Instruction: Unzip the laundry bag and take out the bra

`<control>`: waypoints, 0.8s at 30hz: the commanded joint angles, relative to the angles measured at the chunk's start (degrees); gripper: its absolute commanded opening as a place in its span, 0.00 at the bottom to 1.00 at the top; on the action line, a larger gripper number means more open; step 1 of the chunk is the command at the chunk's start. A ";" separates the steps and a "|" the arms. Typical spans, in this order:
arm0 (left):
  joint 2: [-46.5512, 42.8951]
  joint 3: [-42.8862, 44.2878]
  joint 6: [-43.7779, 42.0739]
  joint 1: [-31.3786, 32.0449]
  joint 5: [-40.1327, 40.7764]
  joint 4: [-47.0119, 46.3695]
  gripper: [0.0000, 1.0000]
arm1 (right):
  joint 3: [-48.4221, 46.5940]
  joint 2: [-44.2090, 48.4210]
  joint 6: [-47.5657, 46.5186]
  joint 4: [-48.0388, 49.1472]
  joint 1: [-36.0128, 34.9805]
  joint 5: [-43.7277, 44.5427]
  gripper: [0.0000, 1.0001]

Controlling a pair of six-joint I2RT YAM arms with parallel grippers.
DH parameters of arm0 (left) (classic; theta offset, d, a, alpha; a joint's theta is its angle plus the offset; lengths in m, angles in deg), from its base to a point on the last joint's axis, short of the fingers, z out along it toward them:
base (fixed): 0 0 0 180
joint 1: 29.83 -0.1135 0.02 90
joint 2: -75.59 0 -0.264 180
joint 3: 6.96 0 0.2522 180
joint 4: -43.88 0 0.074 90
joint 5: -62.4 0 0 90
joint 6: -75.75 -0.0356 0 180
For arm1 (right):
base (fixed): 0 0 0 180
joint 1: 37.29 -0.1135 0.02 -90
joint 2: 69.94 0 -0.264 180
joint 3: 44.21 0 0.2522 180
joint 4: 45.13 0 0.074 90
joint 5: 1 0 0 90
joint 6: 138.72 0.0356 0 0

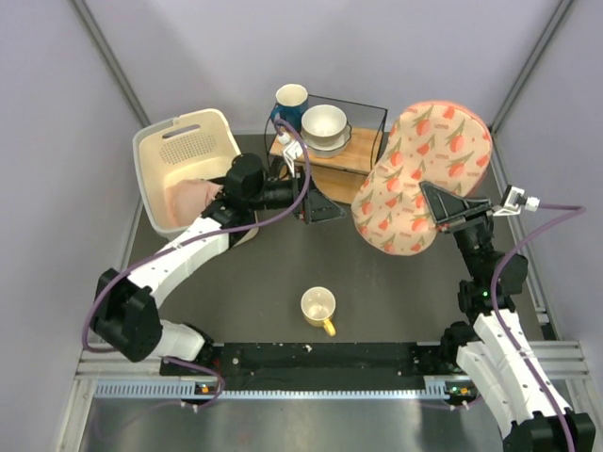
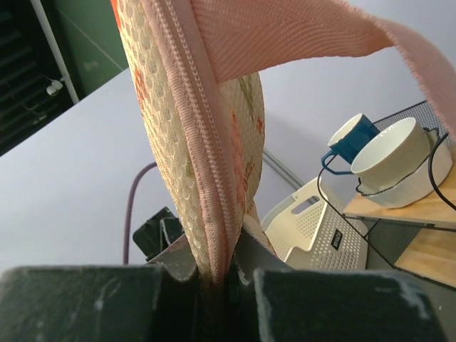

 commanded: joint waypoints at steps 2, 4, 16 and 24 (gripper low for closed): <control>4.63 -2.23 9.72 2.72 -0.34 -18.37 0.98 | 0.11 0.68 2.97 6.35 0.22 1.79 0.00; 6.05 -2.84 15.07 3.43 -0.77 -23.81 0.96 | 0.20 0.77 2.97 6.52 0.22 1.88 0.00; 12.47 0.84 32.31 5.89 -3.85 -45.99 0.00 | -0.15 1.12 4.02 2.31 0.22 2.05 0.00; 8.26 6.99 18.47 1.51 -6.05 -23.90 0.00 | -3.83 7.70 -3.95 -16.20 0.22 -1.54 0.68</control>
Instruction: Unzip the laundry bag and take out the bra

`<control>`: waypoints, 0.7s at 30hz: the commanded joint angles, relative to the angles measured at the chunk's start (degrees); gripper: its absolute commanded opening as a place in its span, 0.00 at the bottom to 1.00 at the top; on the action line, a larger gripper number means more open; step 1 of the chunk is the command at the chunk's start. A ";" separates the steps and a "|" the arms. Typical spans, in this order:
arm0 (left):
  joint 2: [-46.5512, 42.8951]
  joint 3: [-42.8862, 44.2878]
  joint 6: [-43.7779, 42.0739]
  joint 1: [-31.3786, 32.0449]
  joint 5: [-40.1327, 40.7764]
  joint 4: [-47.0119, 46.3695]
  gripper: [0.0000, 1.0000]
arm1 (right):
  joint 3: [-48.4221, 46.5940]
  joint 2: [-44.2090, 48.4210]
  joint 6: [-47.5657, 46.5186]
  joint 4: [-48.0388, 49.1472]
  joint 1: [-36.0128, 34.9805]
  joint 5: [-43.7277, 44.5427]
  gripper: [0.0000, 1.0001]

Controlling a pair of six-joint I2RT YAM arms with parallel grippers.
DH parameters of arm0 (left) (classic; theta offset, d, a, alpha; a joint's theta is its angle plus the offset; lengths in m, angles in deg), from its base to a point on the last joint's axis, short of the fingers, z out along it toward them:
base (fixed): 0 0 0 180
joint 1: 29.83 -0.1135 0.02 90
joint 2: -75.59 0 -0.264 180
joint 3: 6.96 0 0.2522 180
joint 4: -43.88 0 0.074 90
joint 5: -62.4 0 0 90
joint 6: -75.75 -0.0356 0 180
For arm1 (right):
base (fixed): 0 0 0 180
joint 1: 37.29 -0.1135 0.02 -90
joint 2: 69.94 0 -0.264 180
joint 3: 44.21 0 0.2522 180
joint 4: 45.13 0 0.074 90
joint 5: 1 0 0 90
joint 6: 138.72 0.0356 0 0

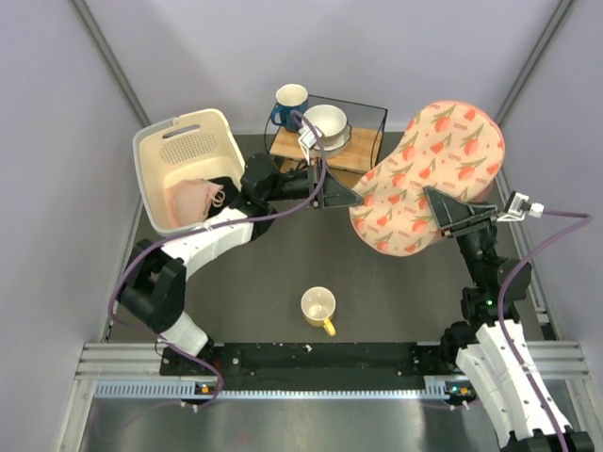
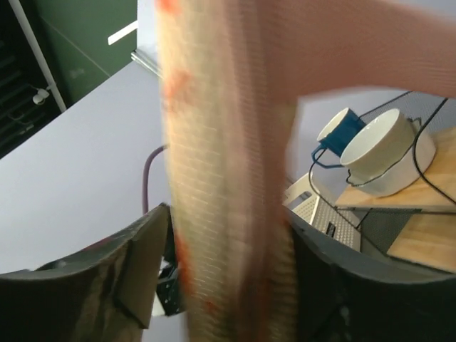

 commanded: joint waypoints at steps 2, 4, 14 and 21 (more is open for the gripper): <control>-5.63 11.75 -25.43 -3.62 0.15 31.81 0.00 | -8.30 5.70 -14.63 -25.09 0.22 -5.12 0.83; -5.29 16.93 -36.21 -3.89 3.40 45.54 0.00 | -13.99 8.69 -26.19 -35.59 0.04 -2.59 0.94; -2.82 31.46 -72.62 -4.06 8.87 80.40 0.00 | -25.46 13.80 -57.28 -65.09 0.04 0.95 0.99; -0.45 37.70 -85.12 -3.10 15.36 91.91 0.00 | -32.13 5.66 -66.78 -65.09 0.04 -7.19 0.96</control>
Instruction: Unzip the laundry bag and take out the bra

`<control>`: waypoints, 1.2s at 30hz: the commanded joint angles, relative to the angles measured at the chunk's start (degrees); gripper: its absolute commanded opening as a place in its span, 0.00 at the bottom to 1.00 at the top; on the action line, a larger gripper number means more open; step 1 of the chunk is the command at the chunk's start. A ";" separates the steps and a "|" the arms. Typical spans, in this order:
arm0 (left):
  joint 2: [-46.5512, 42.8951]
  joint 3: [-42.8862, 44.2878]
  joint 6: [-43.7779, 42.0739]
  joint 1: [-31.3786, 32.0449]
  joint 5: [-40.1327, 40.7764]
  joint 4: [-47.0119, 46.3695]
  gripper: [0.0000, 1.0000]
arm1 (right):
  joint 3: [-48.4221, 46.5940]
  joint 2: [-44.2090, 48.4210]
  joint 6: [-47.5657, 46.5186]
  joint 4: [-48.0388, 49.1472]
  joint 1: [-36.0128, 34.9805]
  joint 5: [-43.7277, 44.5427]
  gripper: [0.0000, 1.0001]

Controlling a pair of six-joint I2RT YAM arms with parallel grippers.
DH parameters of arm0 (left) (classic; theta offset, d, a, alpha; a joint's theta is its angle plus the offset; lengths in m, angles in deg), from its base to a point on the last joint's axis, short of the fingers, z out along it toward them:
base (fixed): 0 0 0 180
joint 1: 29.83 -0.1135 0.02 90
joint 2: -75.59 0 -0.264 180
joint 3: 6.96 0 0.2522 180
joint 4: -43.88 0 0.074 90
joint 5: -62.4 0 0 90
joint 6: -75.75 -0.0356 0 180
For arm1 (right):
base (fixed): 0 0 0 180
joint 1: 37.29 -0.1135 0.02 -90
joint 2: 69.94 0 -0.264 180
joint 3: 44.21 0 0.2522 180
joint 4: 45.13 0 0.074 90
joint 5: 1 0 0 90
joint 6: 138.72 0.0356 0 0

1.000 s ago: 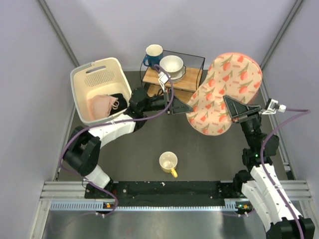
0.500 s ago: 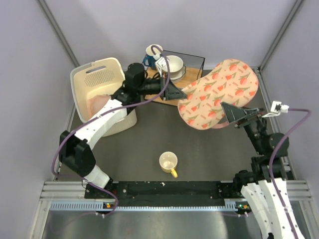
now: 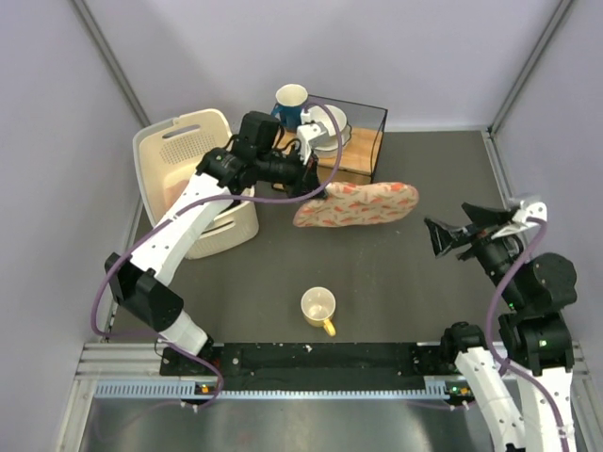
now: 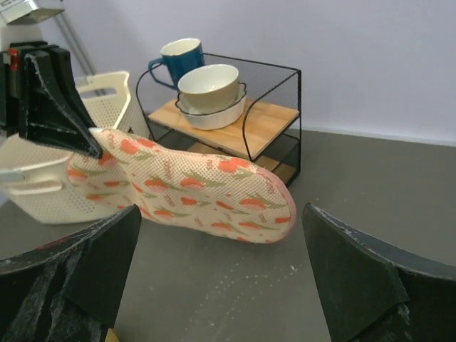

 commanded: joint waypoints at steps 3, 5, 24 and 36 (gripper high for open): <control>-1.02 3.97 -14.52 2.06 5.16 6.35 0.00 | -7.73 -12.60 -11.25 -1.14 0.13 -16.78 0.94; -1.64 3.45 -16.09 3.12 6.05 6.44 0.00 | -8.35 -15.96 -11.69 0.78 0.04 -21.46 0.93; -3.75 2.65 -19.71 6.11 -3.61 6.61 0.00 | -11.34 -38.91 -26.29 6.58 -21.84 -25.09 0.88; -3.31 2.48 -19.88 6.55 -5.90 6.61 0.00 | -8.00 -42.78 -20.57 16.18 -24.13 -23.68 0.42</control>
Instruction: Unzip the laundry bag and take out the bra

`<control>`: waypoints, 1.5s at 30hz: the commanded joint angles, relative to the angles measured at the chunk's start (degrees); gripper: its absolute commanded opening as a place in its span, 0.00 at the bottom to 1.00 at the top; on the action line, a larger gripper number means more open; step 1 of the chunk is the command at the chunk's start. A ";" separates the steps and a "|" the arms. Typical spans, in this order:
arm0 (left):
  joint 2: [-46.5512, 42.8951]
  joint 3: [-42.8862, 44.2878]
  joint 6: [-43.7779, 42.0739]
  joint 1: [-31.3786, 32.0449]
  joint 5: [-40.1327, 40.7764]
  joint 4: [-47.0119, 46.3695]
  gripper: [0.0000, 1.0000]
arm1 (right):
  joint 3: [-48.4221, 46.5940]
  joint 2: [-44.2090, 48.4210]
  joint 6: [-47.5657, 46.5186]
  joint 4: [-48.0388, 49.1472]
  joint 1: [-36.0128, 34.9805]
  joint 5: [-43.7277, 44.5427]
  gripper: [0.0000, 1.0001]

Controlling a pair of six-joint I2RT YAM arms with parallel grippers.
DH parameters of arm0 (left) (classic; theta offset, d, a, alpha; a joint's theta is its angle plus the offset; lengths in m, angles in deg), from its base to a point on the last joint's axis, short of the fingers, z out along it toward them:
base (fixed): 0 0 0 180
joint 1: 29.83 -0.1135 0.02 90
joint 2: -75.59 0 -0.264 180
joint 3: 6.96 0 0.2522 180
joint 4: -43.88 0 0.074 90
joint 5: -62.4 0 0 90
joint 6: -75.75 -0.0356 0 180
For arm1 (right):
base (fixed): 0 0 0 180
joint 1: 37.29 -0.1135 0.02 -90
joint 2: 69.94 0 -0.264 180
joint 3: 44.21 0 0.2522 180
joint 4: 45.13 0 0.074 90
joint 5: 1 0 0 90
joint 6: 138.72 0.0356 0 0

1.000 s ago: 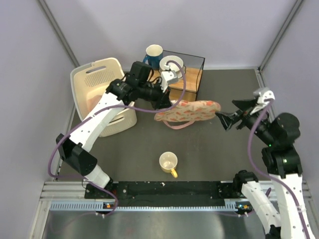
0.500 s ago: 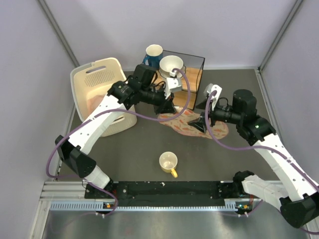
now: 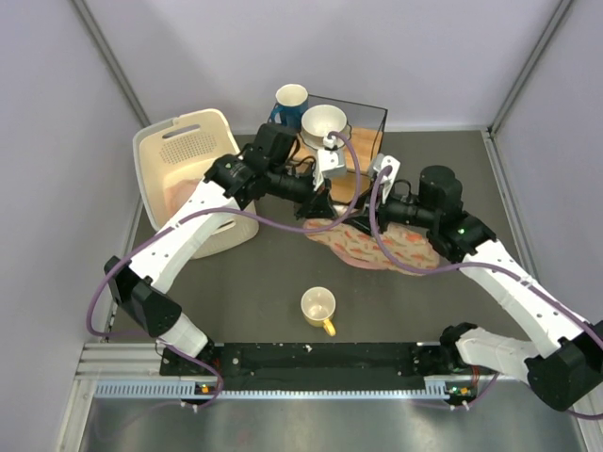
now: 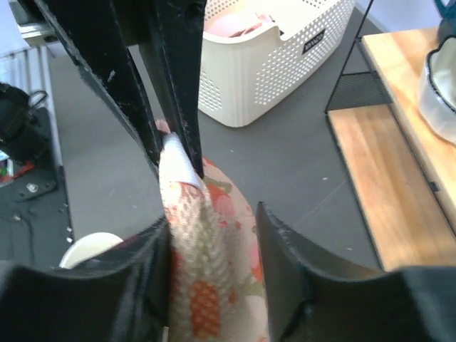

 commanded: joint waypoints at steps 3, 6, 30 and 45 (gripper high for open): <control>-2.37 1.21 -0.87 0.23 -2.52 -2.80 0.00 | 0.09 0.36 0.34 2.61 -0.80 -0.50 0.00; -2.37 2.61 3.34 0.15 2.39 -3.60 0.23 | 2.10 2.21 -0.09 2.34 -0.80 1.42 0.00; -6.15 -9.79 55.40 -0.74 5.39 -26.55 0.77 | 17.58 23.92 -3.08 2.69 -0.80 7.59 0.00; 5.01 0.25 45.80 6.74 13.75 -9.58 0.68 | 16.87 23.04 -3.52 2.86 -0.80 6.89 0.00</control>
